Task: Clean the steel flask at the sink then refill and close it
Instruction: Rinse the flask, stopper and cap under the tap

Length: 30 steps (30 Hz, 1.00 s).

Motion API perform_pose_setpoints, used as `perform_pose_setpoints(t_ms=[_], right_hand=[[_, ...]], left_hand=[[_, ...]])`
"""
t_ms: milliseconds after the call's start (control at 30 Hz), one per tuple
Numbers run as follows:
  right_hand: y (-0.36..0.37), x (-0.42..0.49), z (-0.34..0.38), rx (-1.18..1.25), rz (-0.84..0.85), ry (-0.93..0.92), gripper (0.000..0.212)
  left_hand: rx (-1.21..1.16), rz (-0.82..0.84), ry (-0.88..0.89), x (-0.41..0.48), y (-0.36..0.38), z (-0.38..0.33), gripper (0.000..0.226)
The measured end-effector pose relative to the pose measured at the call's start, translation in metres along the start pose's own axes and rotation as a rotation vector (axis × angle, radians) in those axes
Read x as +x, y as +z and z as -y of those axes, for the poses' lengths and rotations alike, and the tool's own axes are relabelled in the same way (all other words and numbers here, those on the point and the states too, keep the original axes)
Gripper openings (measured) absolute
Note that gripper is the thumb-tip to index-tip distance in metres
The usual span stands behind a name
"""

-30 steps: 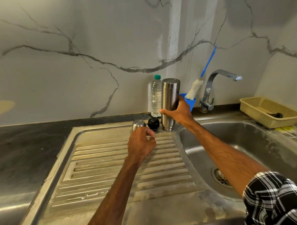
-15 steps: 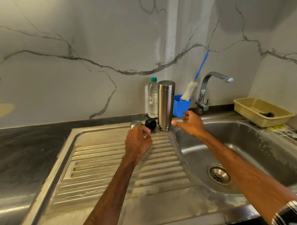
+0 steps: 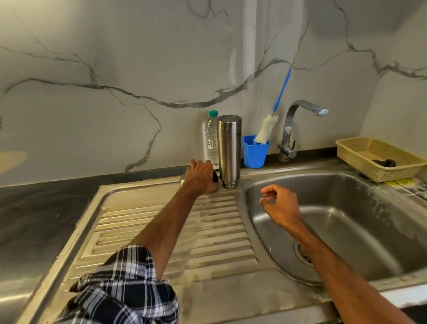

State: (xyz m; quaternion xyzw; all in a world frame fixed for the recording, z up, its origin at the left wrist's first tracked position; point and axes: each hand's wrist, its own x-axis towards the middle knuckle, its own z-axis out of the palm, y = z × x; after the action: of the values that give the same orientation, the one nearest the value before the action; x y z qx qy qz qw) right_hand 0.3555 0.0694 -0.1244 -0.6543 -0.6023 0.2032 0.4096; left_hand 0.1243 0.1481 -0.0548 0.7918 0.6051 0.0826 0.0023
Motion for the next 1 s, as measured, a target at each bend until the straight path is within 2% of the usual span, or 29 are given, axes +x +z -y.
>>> perform_pose_setpoints(t_ms=[100,267,567,667,800,867,1000], right_hand=[[-0.005,0.005,-0.008,-0.014,-0.006,-0.009,0.025],[-0.006,0.012,-0.010,-0.034,0.014,-0.020,0.026],[-0.012,0.001,-0.004,0.026,0.026,-0.017,0.031],[-0.012,-0.004,0.007,0.110,0.131,-0.071,0.047],[-0.014,-0.015,0.021,0.289,0.433,-0.137,0.081],[-0.022,-0.018,0.025,0.344,0.521,-0.163,0.081],[-0.051,-0.014,0.022,0.290,0.493,-0.220,0.069]], left_hand=[[0.033,0.006,0.006,0.016,0.018,0.011,0.044],[0.023,-0.090,0.009,0.022,0.029,0.018,0.049],[-0.103,-0.245,0.010,-0.031,0.018,0.014,0.061],[-0.265,-0.194,0.025,-0.056,0.014,0.005,0.059],[-0.425,-0.152,0.102,-0.076,0.016,-0.021,0.055],[-0.469,-0.153,0.113,-0.076,0.016,-0.036,0.060],[-0.584,-0.112,0.162,-0.064,0.013,-0.069,0.055]])
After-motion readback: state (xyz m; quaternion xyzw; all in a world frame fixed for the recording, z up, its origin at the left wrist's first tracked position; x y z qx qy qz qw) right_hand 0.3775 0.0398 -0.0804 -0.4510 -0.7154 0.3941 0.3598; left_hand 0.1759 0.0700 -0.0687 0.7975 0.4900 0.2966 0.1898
